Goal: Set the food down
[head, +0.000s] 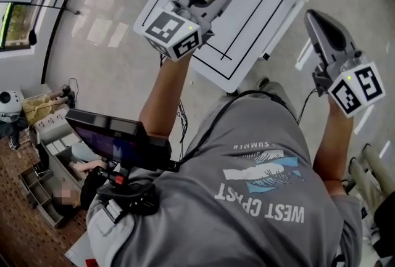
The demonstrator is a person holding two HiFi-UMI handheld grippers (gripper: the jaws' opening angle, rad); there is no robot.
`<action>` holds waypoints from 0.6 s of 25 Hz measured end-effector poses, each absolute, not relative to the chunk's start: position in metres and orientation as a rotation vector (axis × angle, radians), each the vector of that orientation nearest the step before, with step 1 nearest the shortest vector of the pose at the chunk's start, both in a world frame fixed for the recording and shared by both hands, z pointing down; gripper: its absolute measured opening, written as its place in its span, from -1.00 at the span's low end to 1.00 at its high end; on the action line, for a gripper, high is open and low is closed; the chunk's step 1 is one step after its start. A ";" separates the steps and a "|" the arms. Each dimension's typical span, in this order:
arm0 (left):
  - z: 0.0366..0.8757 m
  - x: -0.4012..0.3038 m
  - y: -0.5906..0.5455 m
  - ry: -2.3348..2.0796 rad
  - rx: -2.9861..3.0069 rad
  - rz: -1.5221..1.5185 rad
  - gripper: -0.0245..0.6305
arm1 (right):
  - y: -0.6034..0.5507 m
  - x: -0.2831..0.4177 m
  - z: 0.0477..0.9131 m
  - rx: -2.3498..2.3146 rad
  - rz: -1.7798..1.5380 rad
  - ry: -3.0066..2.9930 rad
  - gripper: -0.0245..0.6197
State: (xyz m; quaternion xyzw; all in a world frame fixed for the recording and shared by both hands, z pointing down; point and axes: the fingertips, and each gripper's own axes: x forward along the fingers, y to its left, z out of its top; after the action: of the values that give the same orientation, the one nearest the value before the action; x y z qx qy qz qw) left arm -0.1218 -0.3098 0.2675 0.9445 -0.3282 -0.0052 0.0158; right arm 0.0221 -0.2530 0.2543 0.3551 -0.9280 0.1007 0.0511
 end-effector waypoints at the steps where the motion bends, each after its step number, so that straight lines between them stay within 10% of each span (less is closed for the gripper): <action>1: 0.273 -0.121 -0.317 -1.024 2.930 -0.009 -0.62 | -0.259 0.024 0.258 1.080 0.315 -2.819 -0.90; 15: 0.359 -0.091 -0.420 -1.100 2.807 0.222 -0.62 | -0.341 0.059 0.291 1.004 0.383 -2.812 -0.90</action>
State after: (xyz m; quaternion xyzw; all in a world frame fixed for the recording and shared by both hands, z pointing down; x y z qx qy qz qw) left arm -0.0915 -0.4198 0.3586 0.9269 -0.3632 0.0733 0.0592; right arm 0.0595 -0.3410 0.2907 0.3327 -0.9322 0.1268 0.0657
